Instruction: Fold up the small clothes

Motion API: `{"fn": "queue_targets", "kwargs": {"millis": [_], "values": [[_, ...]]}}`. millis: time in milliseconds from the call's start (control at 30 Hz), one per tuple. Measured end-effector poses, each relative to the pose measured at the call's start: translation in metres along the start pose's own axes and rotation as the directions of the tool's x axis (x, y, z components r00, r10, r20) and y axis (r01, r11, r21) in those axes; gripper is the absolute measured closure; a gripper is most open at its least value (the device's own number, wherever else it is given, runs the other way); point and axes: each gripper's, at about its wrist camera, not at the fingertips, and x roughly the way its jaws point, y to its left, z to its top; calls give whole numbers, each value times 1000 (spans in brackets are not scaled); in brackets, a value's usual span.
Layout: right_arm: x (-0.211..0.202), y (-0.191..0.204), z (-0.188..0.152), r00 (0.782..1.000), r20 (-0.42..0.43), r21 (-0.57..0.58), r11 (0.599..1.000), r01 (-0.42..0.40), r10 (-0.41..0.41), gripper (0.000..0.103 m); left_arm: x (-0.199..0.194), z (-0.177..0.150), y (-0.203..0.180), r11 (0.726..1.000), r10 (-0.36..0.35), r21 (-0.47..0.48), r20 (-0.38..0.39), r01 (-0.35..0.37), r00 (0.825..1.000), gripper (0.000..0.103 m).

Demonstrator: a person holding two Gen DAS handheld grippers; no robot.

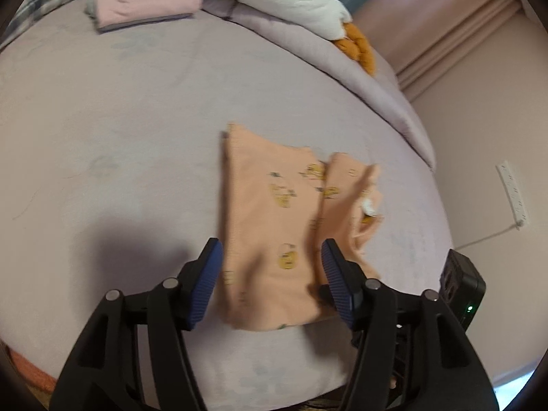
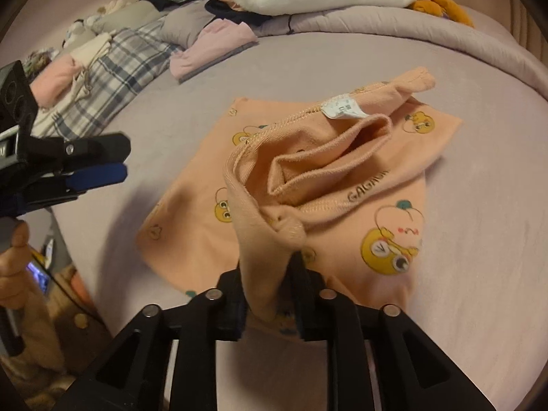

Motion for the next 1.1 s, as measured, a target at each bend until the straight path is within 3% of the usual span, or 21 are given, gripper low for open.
{"fn": "queue_targets", "kwargs": {"millis": [200,533,600,633,667,733,900,1100], "values": [[-24,-5,-8,999,42,11,999,31,-31,48,17,4,-18,999,-33,33,-47,35,998,40],[-43,-57,-3,985,89,145,981,133,-147,48,40,14,-40,992,-79,85,-109,89,991,34],[-43,-64,-1,983,96,165,976,139,-156,49,45,15,-42,991,-87,90,-123,98,989,34],[-41,-66,2,982,100,168,976,140,-159,58,48,15,-43,991,-90,91,-131,102,987,34],[-37,-67,5,983,99,166,976,139,-156,74,52,15,-45,990,-91,95,-140,105,986,34],[-29,-68,13,985,87,160,978,137,-152,88,58,14,-49,987,-92,113,-156,110,984,34],[-2,-65,28,993,51,134,986,100,-107,88,71,11,-54,983,-81,148,-192,110,978,34],[9,-52,43,992,46,83,990,112,-116,88,78,11,-54,977,-75,181,-205,113,976,34]]}}
